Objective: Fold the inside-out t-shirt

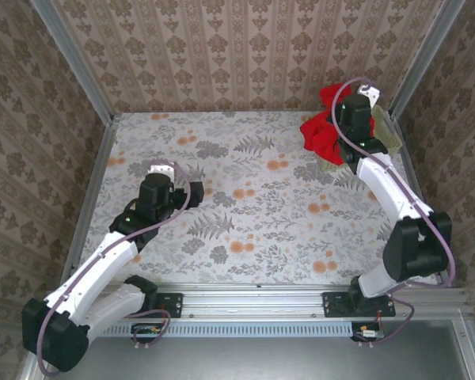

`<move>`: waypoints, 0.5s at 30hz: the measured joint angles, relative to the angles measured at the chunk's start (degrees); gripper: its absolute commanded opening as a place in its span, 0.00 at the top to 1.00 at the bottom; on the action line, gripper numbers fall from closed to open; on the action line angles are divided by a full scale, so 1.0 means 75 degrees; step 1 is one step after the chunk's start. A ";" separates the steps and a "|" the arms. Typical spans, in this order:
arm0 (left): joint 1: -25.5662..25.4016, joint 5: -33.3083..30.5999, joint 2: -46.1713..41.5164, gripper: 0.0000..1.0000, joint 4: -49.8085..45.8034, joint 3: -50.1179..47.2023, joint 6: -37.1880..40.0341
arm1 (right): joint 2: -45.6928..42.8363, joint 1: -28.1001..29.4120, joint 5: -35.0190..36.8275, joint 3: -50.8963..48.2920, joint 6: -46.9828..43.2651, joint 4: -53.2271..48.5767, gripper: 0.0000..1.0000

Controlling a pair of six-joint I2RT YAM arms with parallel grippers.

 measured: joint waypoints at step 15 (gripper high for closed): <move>0.0009 -0.0041 -0.0836 0.00 -0.0644 -0.0082 -0.0201 | -0.1020 0.3450 -0.0519 0.0248 -0.0673 -0.1139 0.99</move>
